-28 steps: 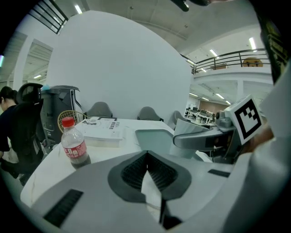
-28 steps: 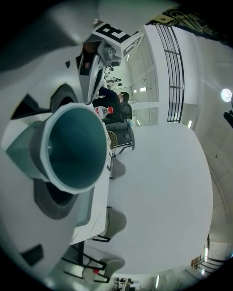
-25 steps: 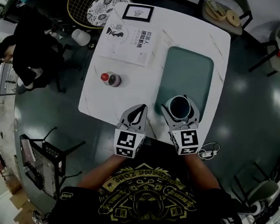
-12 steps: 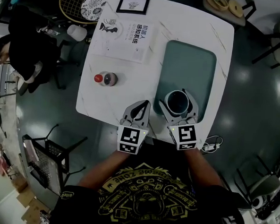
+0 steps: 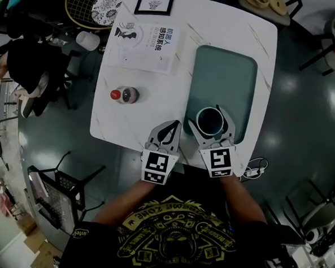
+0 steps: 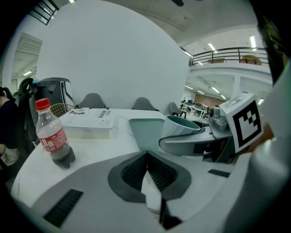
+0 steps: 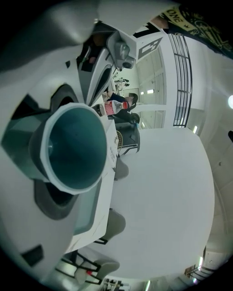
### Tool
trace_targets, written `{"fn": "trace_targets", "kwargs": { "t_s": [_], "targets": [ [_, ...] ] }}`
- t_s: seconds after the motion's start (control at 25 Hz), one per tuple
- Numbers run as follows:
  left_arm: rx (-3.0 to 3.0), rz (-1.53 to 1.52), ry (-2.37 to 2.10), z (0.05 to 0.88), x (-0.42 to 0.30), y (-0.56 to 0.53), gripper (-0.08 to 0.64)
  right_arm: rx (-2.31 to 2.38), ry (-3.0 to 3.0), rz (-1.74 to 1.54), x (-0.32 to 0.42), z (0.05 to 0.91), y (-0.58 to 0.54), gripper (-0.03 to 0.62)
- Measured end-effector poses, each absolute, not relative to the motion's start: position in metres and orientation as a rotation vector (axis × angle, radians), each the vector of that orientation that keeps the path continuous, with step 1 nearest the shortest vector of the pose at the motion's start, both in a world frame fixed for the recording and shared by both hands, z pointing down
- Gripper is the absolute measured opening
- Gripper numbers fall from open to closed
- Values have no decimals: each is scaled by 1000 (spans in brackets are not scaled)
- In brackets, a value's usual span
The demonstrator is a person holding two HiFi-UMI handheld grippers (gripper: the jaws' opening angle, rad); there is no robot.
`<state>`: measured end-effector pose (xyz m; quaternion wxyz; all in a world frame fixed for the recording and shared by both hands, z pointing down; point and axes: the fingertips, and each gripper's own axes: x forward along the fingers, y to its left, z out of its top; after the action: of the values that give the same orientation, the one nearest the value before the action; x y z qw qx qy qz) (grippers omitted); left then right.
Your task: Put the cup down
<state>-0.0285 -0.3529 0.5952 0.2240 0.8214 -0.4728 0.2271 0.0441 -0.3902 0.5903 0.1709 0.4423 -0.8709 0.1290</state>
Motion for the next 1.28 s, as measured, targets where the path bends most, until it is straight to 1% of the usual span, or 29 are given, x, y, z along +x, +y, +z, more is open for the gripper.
{"fn": "trace_targets", "kwargs": {
  "t_s": [0.36,0.64,1.0,1.28],
  "targets": [
    [2316,626,-1263,591,-24,-348,11,1271,-2464,320,41,592,-385,385],
    [2338,607,-1255,581,-27,-344,11,1279,-2453,357,37,591,-376,423],
    [2371,568,-1245,566,-33,-331,11,1382,-2381,382,56,587,-352,423],
    [2427,524,-1232,546,-32,-320,11,1493,-2352,378,67,567,-332,423]
  ]
}}
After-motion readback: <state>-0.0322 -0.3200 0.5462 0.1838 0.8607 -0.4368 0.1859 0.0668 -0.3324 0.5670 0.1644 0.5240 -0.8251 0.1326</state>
